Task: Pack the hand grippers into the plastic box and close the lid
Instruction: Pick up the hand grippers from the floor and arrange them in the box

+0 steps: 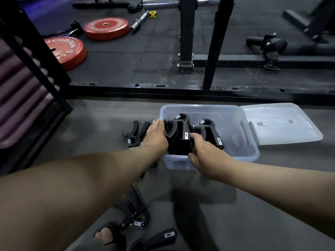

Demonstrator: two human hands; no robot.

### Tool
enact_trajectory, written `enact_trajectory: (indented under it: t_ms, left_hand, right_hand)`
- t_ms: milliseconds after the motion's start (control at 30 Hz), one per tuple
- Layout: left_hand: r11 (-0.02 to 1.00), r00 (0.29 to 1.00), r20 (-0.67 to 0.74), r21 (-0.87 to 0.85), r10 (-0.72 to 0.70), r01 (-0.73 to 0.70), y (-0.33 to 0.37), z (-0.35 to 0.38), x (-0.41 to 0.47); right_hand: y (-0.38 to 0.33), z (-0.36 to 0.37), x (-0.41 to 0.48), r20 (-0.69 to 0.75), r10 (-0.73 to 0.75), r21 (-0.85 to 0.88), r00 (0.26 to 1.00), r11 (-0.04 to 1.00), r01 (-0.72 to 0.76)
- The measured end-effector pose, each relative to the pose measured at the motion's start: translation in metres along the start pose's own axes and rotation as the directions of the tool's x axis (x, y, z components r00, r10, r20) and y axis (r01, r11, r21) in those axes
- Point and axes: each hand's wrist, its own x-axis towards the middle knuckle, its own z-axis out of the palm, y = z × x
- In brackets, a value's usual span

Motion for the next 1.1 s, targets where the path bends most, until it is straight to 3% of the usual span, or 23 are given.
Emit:
enact_trajectory:
  t_ms: [67,233,333,400,467,567,733,1100]
  left_hand:
    - [1.0,1.0,-0.014,-0.011,-0.012,0.012,0.0,0.002,0.0]
    - [1.0,1.0,0.022,0.025,0.005,-0.006,-0.003,0.001,-0.012]
    - [1.0,0.999,0.04,0.021,0.002,-0.002,-0.003,-0.001,-0.015]
    - [0.999,0.999,0.05,0.035,0.002,-0.004,-0.002,-0.003,-0.014]
    - [0.999,0.998,0.056,0.036,0.006,-0.008,0.0,-0.003,-0.014]
    - [0.999,0.999,0.004,0.013,0.033,-0.033,0.0,0.004,-0.016]
    - [0.997,0.996,-0.042,-0.017,0.079,-0.08,-0.002,0.009,-0.008]
    - [0.999,0.998,0.047,-0.023,0.036,-0.035,0.016,-0.002,0.034]
  right_hand:
    - [0.004,0.002,-0.005,-0.003,-0.037,0.001,0.999,0.999,0.037]
    - [0.011,0.013,-0.014,-0.013,-0.193,-0.18,0.981,0.965,0.188]
    - [-0.003,0.02,-0.015,0.027,-0.402,-0.226,0.915,0.889,0.398]
    - [-0.011,0.028,-0.019,0.131,-0.499,-0.243,0.857,0.822,0.516]
    - [-0.018,0.038,-0.024,0.239,-0.458,-0.251,0.856,0.823,0.51]
    - [-0.018,0.051,-0.015,0.283,-0.358,-0.26,0.89,0.864,0.431]
    - [0.004,0.051,0.004,0.311,-0.403,-0.402,0.861,0.765,0.503]
    - [0.021,0.039,0.05,0.333,-0.385,-0.397,0.861,0.771,0.498]
